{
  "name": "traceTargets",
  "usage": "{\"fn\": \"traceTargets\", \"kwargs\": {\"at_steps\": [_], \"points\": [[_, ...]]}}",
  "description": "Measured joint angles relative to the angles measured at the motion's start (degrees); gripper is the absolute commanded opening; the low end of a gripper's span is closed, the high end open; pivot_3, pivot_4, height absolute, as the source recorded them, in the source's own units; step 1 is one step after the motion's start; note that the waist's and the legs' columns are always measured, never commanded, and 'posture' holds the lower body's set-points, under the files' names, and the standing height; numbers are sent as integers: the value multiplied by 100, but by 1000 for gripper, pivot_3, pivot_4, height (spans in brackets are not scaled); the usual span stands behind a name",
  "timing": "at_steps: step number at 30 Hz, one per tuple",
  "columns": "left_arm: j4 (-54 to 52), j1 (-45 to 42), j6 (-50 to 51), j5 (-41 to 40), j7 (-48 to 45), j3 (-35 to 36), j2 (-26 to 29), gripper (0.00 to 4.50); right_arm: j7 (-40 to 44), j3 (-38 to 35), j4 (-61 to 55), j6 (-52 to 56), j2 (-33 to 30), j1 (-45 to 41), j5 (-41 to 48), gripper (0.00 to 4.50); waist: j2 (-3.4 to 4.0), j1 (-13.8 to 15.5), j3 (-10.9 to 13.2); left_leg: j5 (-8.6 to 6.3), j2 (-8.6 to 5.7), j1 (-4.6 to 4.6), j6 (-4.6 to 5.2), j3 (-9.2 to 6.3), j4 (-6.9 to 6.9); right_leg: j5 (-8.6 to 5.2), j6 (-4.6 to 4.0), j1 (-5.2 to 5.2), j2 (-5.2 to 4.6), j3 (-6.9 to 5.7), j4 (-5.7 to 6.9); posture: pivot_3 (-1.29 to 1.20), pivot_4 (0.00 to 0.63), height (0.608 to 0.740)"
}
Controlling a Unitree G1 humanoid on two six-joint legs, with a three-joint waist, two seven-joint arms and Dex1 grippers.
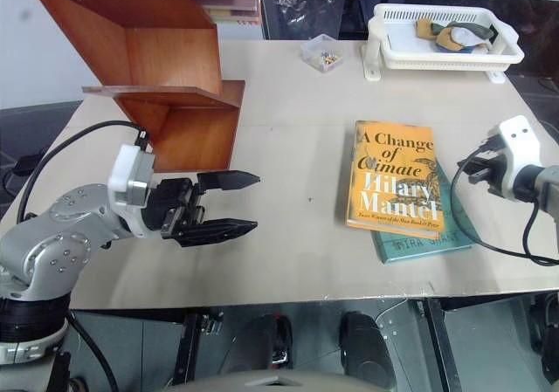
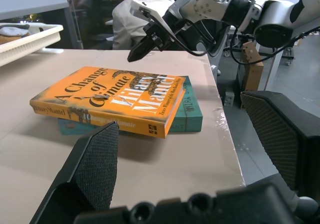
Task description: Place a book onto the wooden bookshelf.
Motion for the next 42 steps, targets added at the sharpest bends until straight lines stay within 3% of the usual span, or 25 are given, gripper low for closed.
{"fn": "traceTargets", "kwargs": {"at_steps": [23, 25, 26, 28, 30, 31, 32, 33, 35, 38, 42], "points": [[-163, 234, 97, -174, 298, 228, 30, 4500, -203, 401, -25, -141, 395, -36, 36, 182, 0, 18, 0, -2, -4, -4, 4, -2, 4, 1, -2, -1, -3, 1, 2, 0, 150, 740], [-171, 240, 130, -207, 411, 227, 16, 4500, -166, 350, -42, -156, 266, 65, 38, 689, 0, 27, 0, -3, -4, -4, 5, -3, 4, 1, -2, 0, -3, 1, 2, 0, 150, 740], [-168, 178, 137, -191, 515, 190, -92, 4500, -124, -144, -474, -105, 218, 570, 178, 999, 4, 111, 2, -2, -8, -12, 4, -12, 0, 1, -2, -1, -6, -8, -1, 0, 150, 740], [-81, 204, 127, -109, 618, 163, -170, 4500, -51, -732, -1084, 28, 159, 1212, 376, 2194, 7, 177, 2, 3, -7, -11, -5, -13, -3, 2, -5, 0, -5, -10, -1, 0, 150, 740], [7, 160, 119, -51, 677, 105, -250, 4500, -59, -1101, -1505, 143, 170, 1503, 505, 2713, 9, 190, 3, 3, -8, -15, -5, -12, -3, 2, -5, -2, -5, -10, -2, 0, 150, 740], [200, 17, 31, 185, 777, -94, -367, 4500, -109, -1833, -2569, 397, 282, 1803, 931, 3358, 2, 136, 4, -5, -6, -7, 8, -9, -1, -2, 3, 0, -2, -5, -3, 0, 150, 740], [235, -29, 0, 249, 789, -136, -382, 4500, -154, -1937, -2729, 474, 329, 1868, 1045, 3708, -1, 136, 3, -5, -3, -3, 8, -7, 0, -1, 3, 0, 1, -3, -3, 0, 150, 740], [457, -181, -100, 491, 848, -259, -492, 4500, -386, -2412, -3753, 793, 782, 2157, 1636, 3837, -3, 157, 2, -6, -1, -2, 10, -25, -2, -2, 2, 9, 3, -18, 0, 0, 150, 740], [987, -564, -218, 817, 820, -618, -720, 4500, -908, -2563, -5240, 1002, 1212, 2949, 2467, 4449, -10, 179, -3, -4, 4, 0, 5, -36, 1, -15, -23, 12, 10, -22, 7, 0, 150, 740], [1725, -1044, -591, 1320, 483, -977, -901, 4500, -1904, -1886, -6000, 444, 1139, 4009, 3296, 4449, -10, 164, -3, -5, -10, -4, 8, -26, 9, -16, -25, 12, -8, -13, 6, 0, 150, 740], [2319, -1427, -1138, 1807, 23, -1299, -1039, 4500, -3040, -1126, -6037, -711, 558, 4690, 3438, 4449, -32, 121, 0, -12, -14, -8, 20, -16, 20, -16, -25, 11, -7, 8, 1, 0, 150, 740]]}}
